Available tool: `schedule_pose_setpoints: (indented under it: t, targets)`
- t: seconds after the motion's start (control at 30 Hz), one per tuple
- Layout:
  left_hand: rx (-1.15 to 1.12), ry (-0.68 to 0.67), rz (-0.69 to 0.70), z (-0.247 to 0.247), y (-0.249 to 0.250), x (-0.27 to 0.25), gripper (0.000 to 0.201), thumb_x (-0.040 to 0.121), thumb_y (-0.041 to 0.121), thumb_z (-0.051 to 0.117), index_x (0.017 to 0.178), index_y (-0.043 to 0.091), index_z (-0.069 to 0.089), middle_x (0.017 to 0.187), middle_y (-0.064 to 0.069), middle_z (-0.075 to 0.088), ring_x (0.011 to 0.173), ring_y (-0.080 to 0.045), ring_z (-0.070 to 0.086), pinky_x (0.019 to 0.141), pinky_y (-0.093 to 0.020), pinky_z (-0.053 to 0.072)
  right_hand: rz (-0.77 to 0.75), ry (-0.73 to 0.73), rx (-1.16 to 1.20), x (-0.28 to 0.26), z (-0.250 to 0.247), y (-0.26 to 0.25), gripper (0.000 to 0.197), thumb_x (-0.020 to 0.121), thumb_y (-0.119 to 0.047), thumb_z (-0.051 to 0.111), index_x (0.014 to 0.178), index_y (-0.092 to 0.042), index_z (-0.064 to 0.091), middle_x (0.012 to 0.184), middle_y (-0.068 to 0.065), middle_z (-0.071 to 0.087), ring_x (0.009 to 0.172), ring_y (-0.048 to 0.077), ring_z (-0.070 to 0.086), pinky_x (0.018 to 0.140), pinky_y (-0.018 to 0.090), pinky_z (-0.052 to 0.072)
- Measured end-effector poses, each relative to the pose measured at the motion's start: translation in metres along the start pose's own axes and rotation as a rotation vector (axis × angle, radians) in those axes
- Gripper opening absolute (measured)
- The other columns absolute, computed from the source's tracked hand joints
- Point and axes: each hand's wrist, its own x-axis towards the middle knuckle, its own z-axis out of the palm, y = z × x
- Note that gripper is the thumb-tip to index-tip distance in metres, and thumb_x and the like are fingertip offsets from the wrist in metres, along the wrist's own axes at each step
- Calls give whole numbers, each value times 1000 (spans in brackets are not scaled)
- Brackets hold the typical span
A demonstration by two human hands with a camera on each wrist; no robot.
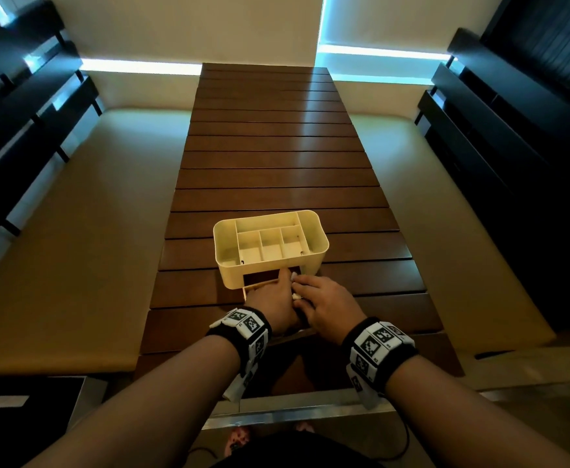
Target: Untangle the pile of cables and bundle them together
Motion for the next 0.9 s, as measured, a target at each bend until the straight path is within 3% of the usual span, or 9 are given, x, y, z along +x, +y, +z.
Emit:
schedule_pose_setpoints:
  t: [0.17,0.3,0.4,0.47,0.53,0.63,0.73,0.8,0.9]
  targets:
    - [196,6,72,-5,-6,-9,70,72,63,63,120,23,31,109,-1,64,98,-25,65,82,-40,52,-35,3,-87,-2,5,1,30,93,-26,63,119,-15,71,126,1,67,115,25,59,92,40,53]
    - [321,159,119,-12,-10,-29,78,75,70,59,133,23,35,123,-2,57,111,-23,56,93,-39,46,-44,-65,-229,3,1,0,33,97,-34,54,124,-20,67,128,-3,62,115,22,53,90,40,49]
    - [352,155,234,-10,-13,-52,91,85,67,51,154,18,15,157,-9,28,144,-27,28,119,-41,20,-60,-135,-337,3,3,1,39,98,-38,48,134,-25,56,135,-4,53,121,22,46,93,40,44]
    - [421,44,255,-3,-16,-60,89,95,61,40,157,13,-3,165,-10,-4,152,-27,-2,119,-39,-4,-57,-143,-343,-3,6,2,43,97,-36,48,137,-24,51,141,-1,49,127,25,44,93,43,46]
    - [450,-28,237,3,-21,-61,80,101,54,30,155,11,-11,162,-8,-19,151,-25,-14,119,-38,-9,-31,-185,-347,-8,10,4,48,98,-38,41,144,-23,43,149,0,40,135,25,37,98,45,45]
    - [432,-52,227,5,-25,-58,72,104,48,25,156,11,-8,165,-11,-11,152,-24,-9,120,-38,-6,4,-220,-310,-10,8,7,54,99,-47,27,148,-26,35,156,0,27,142,25,25,107,48,38]
    - [461,-60,212,9,-28,-57,71,100,48,17,156,11,-5,165,-11,-6,152,-26,-5,122,-43,-3,6,-242,-305,-10,3,6,51,102,-44,38,150,-29,31,159,-2,12,146,22,10,115,46,25]
    - [464,-57,201,10,-28,-57,77,92,52,6,156,11,-4,166,-11,-3,153,-25,-3,122,-45,-3,-39,-185,-297,-12,-1,2,54,100,-44,41,150,-24,34,160,0,16,146,22,14,115,45,25]
    - [418,-32,174,12,-28,-55,76,95,53,10,157,10,0,166,-10,2,153,-24,2,122,-46,-4,-138,-101,-283,-16,4,-2,59,96,-46,38,147,-16,43,158,4,32,144,22,30,114,41,31]
